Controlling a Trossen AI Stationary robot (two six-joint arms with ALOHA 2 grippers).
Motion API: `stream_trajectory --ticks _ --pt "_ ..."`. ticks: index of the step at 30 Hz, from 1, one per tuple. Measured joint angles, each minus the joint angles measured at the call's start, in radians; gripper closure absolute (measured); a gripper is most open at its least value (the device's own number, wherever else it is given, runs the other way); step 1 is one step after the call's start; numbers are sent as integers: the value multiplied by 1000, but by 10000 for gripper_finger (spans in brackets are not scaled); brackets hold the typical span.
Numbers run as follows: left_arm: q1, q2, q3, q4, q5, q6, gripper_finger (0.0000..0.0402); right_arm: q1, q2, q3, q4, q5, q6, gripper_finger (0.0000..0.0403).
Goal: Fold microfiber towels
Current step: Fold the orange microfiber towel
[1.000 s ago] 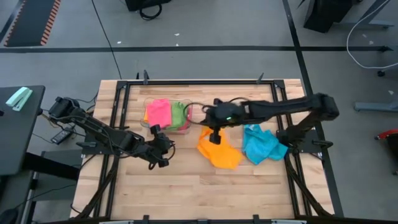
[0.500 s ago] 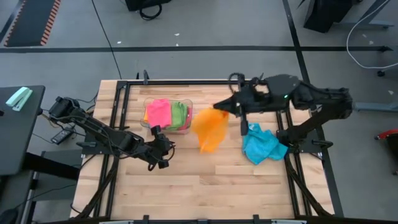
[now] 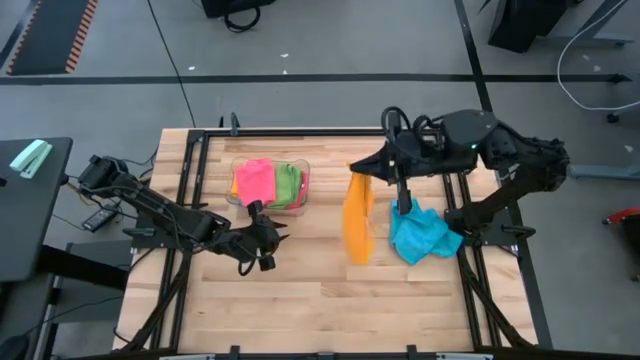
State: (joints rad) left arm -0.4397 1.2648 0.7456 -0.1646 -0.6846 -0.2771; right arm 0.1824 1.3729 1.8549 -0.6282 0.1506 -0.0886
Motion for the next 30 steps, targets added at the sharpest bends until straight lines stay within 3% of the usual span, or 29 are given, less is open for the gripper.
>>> stream_trajectory --ticks 6,13,18,21,30 --pt "0 0 0 1 0 -33 260 24 21 -2 -39 1 5 400" --pt "0 0 0 0 0 -44 272 30 24 -1 -35 -4 27 400" --pt "8 0 0 36 1 -43 278 31 24 -1 -36 -118 11 400" --pt "31 0 0 96 0 12 267 31 24 -1 -36 -165 10 400" --pt "86 0 0 297 15 188 218 30 49 0 -38 -154 23 400"
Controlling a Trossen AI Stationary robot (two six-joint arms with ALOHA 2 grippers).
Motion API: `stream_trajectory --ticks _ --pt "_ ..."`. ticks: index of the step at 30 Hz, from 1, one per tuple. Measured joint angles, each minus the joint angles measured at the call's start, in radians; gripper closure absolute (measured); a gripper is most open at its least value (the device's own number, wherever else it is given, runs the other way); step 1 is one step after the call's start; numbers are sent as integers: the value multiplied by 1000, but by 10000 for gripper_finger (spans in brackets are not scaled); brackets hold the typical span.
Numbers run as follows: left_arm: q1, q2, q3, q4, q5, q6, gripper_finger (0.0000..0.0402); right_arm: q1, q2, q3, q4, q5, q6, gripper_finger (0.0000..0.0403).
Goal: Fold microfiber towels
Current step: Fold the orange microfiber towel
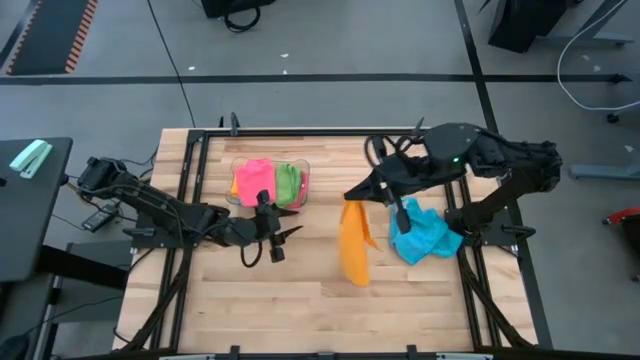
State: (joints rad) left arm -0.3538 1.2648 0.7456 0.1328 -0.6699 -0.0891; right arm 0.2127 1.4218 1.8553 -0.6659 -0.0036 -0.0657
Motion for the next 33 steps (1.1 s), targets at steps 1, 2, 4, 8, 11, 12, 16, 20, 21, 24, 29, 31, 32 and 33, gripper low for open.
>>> stream_trajectory --ticks 1,2,4,8,11,12,16,20,21,24,29,31,32,33 --pt "7 0 0 19 22 19 216 0 8 0 8 0 6 400" --pt "14 0 0 41 52 33 215 0 14 0 5 0 9 400" --pt "28 0 0 98 133 75 214 -1 33 0 10 3 14 400" --pt "56 0 0 199 293 132 218 -1 67 -1 -1 2 8 400" --pt "73 0 0 265 335 171 222 -1 100 -1 -2 -3 0 400" --pt "78 0 0 286 338 180 223 -1 112 -1 2 -5 -4 399" --pt "95 0 0 327 361 188 225 -1 168 -1 2 -11 -25 399" --pt "109 0 0 328 390 187 224 -1 226 -1 3 -13 -32 399" --pt "112 0 0 328 407 188 224 -1 238 -1 -1 -12 -33 399" --pt "121 0 0 328 470 186 228 -1 264 -2 -4 -12 -40 399" --pt "128 0 0 325 582 173 228 -1 277 -2 1 -8 -69 399" --pt "128 0 0 323 617 167 229 -2 274 -2 3 -3 -80 399" --pt "128 0 0 324 631 164 229 -3 271 -1 1 9 -84 399" --pt "128 0 0 323 640 160 230 -3 269 -2 0 23 -85 399"
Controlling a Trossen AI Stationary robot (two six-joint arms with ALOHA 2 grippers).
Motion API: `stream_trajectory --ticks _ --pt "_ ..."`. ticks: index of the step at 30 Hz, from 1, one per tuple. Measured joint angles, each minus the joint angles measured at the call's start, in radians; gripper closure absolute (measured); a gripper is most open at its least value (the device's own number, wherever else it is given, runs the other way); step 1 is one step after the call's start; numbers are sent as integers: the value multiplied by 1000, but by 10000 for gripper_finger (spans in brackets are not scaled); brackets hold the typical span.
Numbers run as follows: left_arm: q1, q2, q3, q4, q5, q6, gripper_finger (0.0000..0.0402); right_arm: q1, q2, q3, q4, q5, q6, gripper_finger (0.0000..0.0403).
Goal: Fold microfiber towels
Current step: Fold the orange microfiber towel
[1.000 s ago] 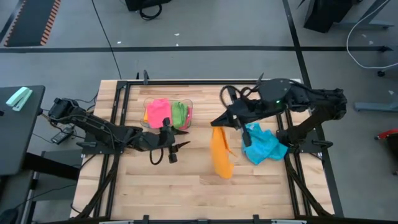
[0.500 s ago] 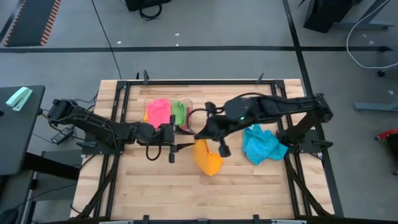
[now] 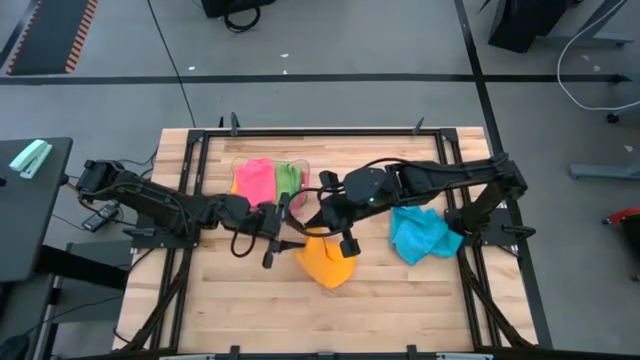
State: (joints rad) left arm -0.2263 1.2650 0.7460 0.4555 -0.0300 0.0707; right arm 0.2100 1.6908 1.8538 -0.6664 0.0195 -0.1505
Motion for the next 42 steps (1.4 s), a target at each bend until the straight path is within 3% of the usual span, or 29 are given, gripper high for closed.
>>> stream_trajectory --ticks 4,12,20,26,32,37,42 --pt "-3 0 0 -36 4 -7 228 0 -8 0 2 73 5 399" --pt "-3 0 0 -110 -19 -7 230 -1 -8 0 -39 121 21 399" --pt "23 38 0 -81 -26 0 229 10 -8 0 9 -81 -19 399" --pt "5 36 0 -139 -26 2 228 4 -9 1 -34 25 47 399" --pt "-16 -11 0 -180 -36 3 229 6 -9 1 -119 35 121 399" --pt "-15 -37 0 -181 -160 30 229 5 -9 6 -162 37 174 399" --pt "-32 -36 0 -127 -139 85 229 -10 -9 9 -192 96 180 399"
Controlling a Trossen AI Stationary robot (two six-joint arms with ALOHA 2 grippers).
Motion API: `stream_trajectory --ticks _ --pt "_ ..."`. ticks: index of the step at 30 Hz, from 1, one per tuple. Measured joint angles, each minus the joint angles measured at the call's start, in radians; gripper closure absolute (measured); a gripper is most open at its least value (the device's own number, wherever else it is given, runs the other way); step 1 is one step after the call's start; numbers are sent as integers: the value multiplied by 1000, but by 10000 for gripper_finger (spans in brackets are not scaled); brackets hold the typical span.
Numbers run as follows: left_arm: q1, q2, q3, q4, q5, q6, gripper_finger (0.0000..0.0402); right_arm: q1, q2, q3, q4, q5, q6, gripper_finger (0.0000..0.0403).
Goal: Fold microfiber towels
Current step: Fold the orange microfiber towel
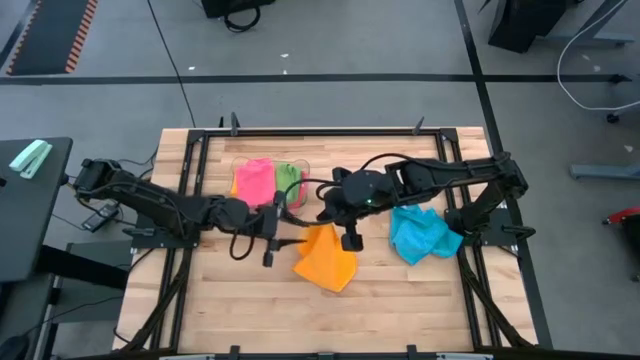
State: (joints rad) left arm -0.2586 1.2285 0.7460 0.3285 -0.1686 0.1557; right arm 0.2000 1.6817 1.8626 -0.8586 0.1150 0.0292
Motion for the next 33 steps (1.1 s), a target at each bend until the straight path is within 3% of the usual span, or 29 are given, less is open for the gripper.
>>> stream_trajectory --ticks 5,13,19,25,33 --pt "-21 12 0 11 8 8 229 -15 0 0 -5 8 -9 399" --pt "32 96 1 22 7 -213 228 -22 0 -1 31 39 -56 399" --pt "54 149 0 31 13 -254 228 -21 0 -1 31 39 -56 399" --pt "54 185 1 34 177 -318 230 -21 0 -2 30 39 -56 399" --pt "42 279 0 -49 268 -388 230 -21 0 -2 57 39 -63 399"
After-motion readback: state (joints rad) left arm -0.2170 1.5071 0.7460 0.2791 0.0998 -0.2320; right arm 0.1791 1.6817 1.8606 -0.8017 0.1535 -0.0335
